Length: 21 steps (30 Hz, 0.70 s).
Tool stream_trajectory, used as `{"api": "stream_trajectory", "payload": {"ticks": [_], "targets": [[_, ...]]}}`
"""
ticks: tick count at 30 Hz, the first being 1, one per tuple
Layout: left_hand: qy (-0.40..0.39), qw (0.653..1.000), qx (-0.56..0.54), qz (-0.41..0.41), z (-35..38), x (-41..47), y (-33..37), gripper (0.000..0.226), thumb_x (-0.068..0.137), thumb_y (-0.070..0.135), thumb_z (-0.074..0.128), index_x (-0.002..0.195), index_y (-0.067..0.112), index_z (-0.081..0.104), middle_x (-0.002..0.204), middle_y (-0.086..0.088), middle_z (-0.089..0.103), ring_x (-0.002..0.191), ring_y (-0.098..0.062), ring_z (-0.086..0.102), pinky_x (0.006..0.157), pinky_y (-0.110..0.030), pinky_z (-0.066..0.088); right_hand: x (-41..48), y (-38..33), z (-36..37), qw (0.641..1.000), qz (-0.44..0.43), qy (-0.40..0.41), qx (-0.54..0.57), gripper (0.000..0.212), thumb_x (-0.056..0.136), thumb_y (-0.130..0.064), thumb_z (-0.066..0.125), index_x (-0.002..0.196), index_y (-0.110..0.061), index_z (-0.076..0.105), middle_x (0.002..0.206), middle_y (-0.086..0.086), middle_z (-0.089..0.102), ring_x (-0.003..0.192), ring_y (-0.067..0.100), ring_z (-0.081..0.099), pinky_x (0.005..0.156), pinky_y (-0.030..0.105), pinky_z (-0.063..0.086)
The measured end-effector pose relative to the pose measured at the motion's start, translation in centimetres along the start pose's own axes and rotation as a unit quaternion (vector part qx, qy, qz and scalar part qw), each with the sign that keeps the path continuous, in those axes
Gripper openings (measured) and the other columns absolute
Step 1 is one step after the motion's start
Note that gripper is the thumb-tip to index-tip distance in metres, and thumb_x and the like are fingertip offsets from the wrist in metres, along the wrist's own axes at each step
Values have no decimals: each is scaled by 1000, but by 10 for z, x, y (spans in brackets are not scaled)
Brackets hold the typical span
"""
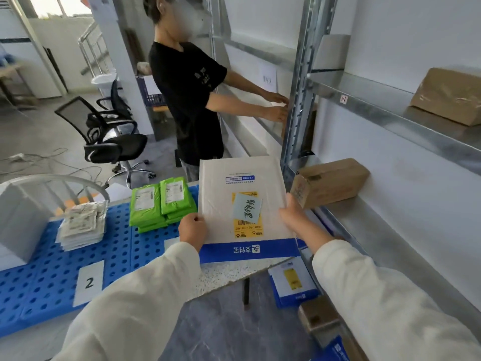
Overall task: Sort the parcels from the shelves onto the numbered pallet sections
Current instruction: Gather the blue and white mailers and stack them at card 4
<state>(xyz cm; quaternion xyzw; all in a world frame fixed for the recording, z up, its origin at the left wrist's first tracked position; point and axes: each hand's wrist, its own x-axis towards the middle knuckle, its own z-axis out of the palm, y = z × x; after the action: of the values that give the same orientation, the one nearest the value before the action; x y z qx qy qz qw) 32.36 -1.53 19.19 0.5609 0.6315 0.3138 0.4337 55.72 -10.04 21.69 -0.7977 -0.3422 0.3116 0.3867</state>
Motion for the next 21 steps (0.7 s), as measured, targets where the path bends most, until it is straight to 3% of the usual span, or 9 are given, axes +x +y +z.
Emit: {"api": "stream_trajectory", "payload": {"ticks": [6,11,17,21], "targets": [[13,1000,15,-22,16,36,-1,25,93,4,41,71,7,51,69,-4,44,64,-18,38,56,-27,29,50,-13,8,998,-10,-17,-62,51,98,-17,44,146,-18,29,138,10,47,124,30,48,104,49,42],[23,999,20,-45,31,88,-3,34,96,10,40,62,11,39,64,-2,38,57,-16,32,52,-26,26,99,-19,30,996,7,-41,-81,50,97,-16,46,145,-18,30,135,10,50,122,30,50,101,48,45],[-1,996,47,-69,50,154,1,35,97,16,40,62,12,38,63,-1,36,55,-13,32,48,-27,24,159,-26,57,995,46,-29,-83,51,96,-13,47,145,-17,31,135,10,50,121,29,50,96,42,44],[-32,995,33,-86,64,194,3,25,96,21,44,80,3,52,72,-4,47,67,-18,43,52,-27,31,200,-38,69,995,49,-8,-84,48,95,-11,49,142,-17,35,131,9,53,118,28,53,92,39,45]]}}
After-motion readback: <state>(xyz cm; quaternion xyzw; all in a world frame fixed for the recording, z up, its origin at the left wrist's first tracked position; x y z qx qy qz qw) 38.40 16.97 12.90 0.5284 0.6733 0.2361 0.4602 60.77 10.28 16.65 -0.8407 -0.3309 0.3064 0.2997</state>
